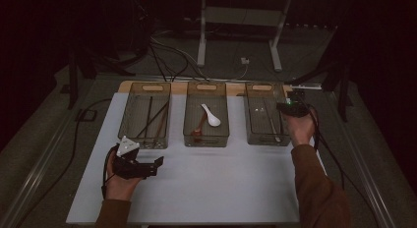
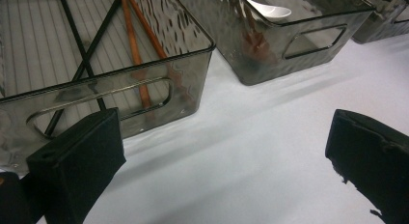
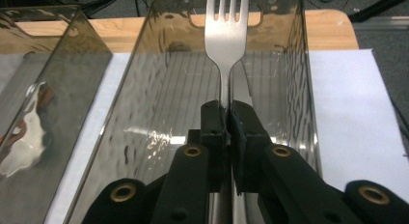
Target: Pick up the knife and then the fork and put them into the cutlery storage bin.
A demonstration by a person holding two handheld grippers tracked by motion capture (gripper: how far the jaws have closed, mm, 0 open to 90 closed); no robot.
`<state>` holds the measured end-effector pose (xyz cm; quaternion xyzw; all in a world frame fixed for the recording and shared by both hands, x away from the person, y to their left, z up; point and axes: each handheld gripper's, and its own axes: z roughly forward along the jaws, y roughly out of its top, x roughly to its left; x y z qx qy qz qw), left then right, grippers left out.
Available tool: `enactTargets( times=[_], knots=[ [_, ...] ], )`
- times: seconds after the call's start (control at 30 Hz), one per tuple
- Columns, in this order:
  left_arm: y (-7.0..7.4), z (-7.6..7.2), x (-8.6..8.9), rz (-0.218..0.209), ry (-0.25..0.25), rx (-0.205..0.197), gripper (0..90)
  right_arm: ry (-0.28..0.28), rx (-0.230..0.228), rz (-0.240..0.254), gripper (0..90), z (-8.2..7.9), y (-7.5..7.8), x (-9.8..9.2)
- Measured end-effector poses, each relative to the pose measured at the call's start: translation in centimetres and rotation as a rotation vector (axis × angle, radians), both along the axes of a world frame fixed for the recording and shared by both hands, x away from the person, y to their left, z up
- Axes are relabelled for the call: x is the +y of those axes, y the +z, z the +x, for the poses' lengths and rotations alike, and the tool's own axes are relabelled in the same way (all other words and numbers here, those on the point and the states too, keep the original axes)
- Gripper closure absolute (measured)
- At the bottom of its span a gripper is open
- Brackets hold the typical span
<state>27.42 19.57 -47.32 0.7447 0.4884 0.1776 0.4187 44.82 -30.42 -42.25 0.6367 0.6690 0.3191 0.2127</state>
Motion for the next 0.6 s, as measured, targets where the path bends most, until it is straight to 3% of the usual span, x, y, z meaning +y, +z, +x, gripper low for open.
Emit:
enactTargets(
  times=[0.27,0.4,0.53,0.6],
  knots=[
    [0.0,-0.1,0.0,0.001,0.0,0.0,1.1,0.008,0.043,-0.01,85.8,0.4,-1.4,0.9],
    [0.0,-0.1,0.0,0.0,0.0,0.0,1.1,0.036,0.087,-0.008,85.7,0.5,-2.1,1.5],
    [0.0,-0.1,0.1,0.002,0.003,-0.002,1.1,0.041,0.096,-0.001,85.0,0.3,-2.7,1.6],
    [0.0,-0.1,0.1,0.004,0.005,-0.001,1.1,0.046,0.099,0.014,80.0,0.1,-2.9,1.5]
  ],
)
